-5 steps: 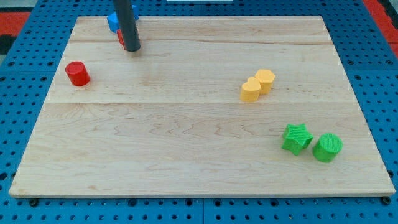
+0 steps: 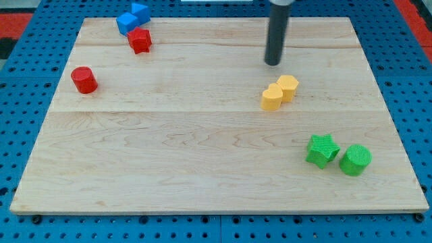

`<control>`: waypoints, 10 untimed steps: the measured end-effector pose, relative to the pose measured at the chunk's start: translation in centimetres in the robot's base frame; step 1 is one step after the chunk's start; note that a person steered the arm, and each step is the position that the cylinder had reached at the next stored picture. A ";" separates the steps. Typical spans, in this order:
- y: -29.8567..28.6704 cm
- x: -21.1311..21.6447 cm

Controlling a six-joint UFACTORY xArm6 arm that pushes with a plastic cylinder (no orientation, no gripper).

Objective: Push the yellow hexagon along with yellow heart slightly down and left

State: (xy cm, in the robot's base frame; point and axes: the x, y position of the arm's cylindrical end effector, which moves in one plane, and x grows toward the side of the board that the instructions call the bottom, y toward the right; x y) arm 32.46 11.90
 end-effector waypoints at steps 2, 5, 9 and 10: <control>1.4 0.0; 6.9 2.0; -2.5 10.8; -3.5 13.0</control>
